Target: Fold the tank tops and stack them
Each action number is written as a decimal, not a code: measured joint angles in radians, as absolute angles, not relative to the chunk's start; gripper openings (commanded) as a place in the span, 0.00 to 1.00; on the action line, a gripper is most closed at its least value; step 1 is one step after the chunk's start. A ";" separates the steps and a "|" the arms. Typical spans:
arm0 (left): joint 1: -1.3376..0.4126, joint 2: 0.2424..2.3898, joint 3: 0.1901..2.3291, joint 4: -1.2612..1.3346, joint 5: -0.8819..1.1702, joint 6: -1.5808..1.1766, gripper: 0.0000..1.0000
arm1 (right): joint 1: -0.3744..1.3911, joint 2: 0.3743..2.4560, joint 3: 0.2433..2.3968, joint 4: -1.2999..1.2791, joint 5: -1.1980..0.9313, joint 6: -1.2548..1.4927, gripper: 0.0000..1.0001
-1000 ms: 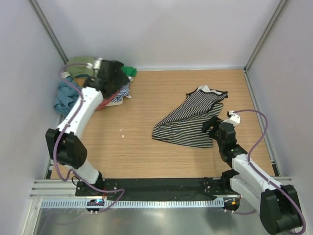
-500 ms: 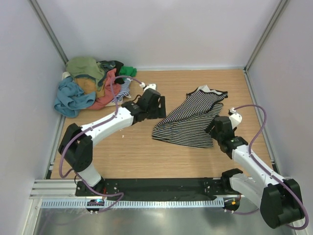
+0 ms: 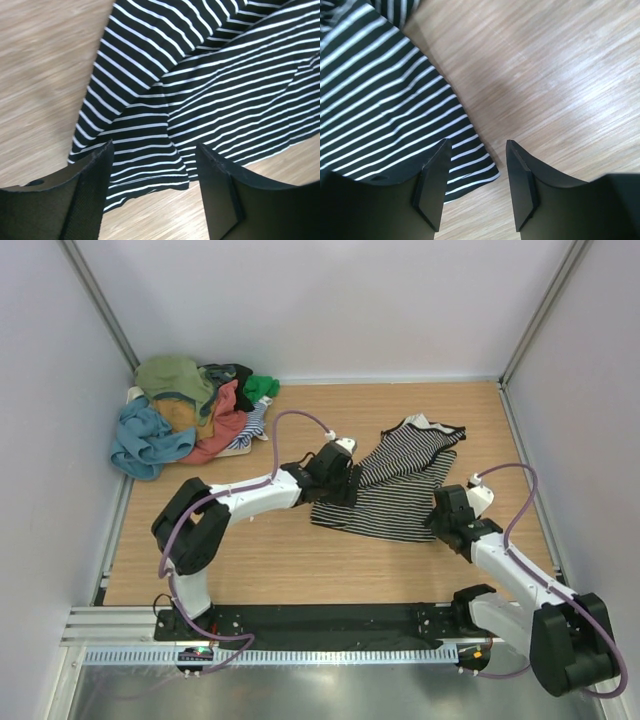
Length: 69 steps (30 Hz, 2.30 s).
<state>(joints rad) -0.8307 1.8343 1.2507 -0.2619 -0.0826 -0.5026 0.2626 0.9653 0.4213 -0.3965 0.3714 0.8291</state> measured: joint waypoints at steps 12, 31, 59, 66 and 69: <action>-0.851 1.849 1.254 -0.265 -0.076 -0.475 0.61 | 0.309 1.106 0.449 -0.397 0.376 0.833 0.46; -0.821 2.038 1.444 -0.522 -0.244 -0.478 0.00 | 0.589 1.216 0.566 -0.465 0.461 0.866 0.01; -0.817 1.416 1.049 -0.447 -0.391 -0.668 0.70 | 0.689 1.101 0.820 -0.531 0.492 0.733 0.54; -1.100 1.379 0.992 -0.553 -0.458 -0.801 0.64 | 0.403 1.243 0.807 -0.470 0.339 0.670 0.49; -1.196 1.382 0.984 -0.586 -0.478 -0.843 0.61 | 0.318 1.319 0.805 -0.414 0.262 0.661 0.46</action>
